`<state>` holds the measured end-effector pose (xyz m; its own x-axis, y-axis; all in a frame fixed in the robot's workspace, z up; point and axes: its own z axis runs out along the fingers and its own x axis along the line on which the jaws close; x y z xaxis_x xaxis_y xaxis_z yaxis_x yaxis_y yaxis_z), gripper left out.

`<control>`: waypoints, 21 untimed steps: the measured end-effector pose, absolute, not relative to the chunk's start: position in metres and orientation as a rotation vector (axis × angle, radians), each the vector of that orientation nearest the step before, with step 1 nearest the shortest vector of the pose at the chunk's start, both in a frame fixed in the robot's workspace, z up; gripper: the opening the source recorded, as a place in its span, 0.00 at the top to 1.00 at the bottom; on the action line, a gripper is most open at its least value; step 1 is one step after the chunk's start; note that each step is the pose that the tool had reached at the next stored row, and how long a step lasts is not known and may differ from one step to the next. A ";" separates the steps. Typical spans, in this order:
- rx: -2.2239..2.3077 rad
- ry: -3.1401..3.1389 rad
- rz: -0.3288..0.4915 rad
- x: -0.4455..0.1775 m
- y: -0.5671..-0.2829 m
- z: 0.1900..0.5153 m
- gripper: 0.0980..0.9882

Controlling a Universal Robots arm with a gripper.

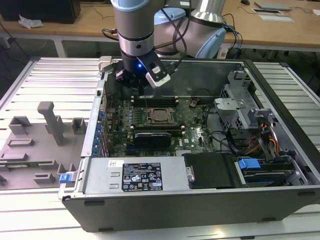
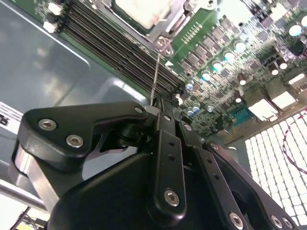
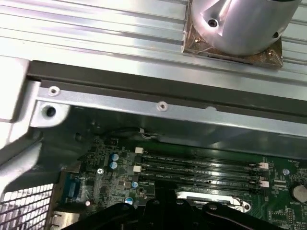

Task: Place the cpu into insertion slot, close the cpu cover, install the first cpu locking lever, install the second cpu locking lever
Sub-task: 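Install the first cpu locking lever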

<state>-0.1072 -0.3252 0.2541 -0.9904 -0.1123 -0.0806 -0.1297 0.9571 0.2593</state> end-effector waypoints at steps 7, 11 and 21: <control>-0.186 3.044 0.412 -0.086 -0.328 0.252 0.99; -0.185 3.047 0.412 -0.075 -0.329 0.251 0.99; -0.193 3.000 0.388 -0.074 -0.329 0.246 0.99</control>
